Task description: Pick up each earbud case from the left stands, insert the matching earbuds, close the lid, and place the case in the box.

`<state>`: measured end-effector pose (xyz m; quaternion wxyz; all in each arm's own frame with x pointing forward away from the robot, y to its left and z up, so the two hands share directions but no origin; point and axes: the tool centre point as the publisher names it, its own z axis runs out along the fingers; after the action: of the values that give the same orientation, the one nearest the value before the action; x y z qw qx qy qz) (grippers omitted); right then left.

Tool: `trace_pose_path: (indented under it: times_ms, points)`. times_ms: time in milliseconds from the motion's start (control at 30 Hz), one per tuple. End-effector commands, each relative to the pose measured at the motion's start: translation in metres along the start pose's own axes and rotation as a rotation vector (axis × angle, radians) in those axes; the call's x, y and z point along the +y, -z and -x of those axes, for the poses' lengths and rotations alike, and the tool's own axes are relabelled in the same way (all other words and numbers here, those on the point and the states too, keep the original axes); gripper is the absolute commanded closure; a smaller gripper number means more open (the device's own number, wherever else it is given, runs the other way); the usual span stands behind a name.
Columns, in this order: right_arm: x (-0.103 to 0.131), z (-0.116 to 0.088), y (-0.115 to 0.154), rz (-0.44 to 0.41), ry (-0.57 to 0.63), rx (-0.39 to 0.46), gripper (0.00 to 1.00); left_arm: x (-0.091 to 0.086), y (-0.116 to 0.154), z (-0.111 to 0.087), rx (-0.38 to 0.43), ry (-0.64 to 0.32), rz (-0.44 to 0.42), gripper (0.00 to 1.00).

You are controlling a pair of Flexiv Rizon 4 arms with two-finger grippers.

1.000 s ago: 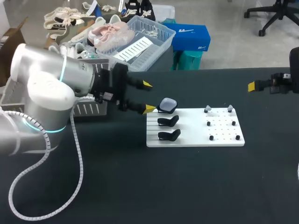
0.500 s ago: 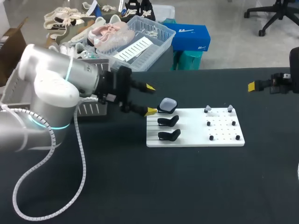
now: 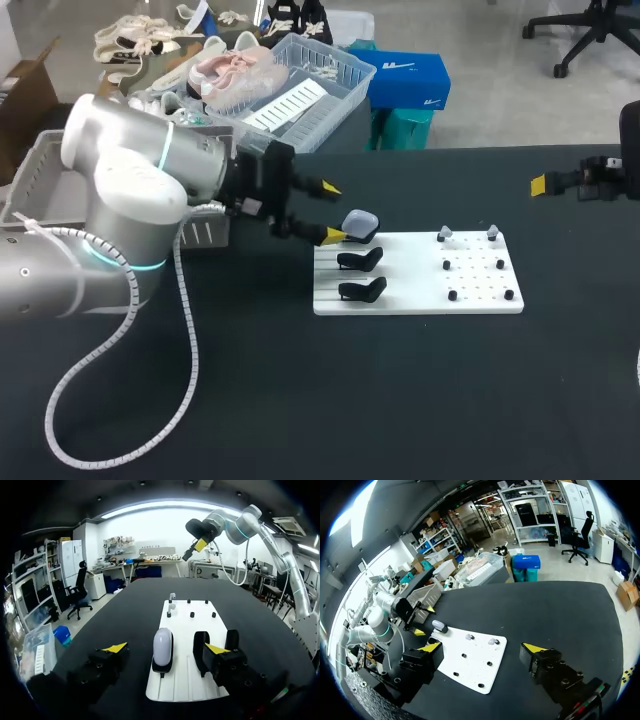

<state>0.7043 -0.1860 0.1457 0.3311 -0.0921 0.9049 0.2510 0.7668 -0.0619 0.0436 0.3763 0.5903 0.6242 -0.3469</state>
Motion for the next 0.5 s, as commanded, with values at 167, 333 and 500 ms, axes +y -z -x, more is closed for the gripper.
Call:
trace_pose_path:
  times_ms: [167, 333, 500]
  points:
    - [0.001, 0.000, 0.001, -0.005, -0.001, 0.001, 0.00, 0.005, -0.012, -0.003, -0.008, 0.026, -0.012, 0.00]
    - [0.001, 0.000, 0.001, -0.005, -0.001, 0.001, 0.00, -0.001, -0.018, -0.007, -0.002, 0.028, -0.026, 0.11]
    - [0.001, 0.000, 0.001, -0.005, -0.001, 0.001, 0.00, -0.002, -0.023, -0.009, 0.003, 0.073, -0.044, 0.27]
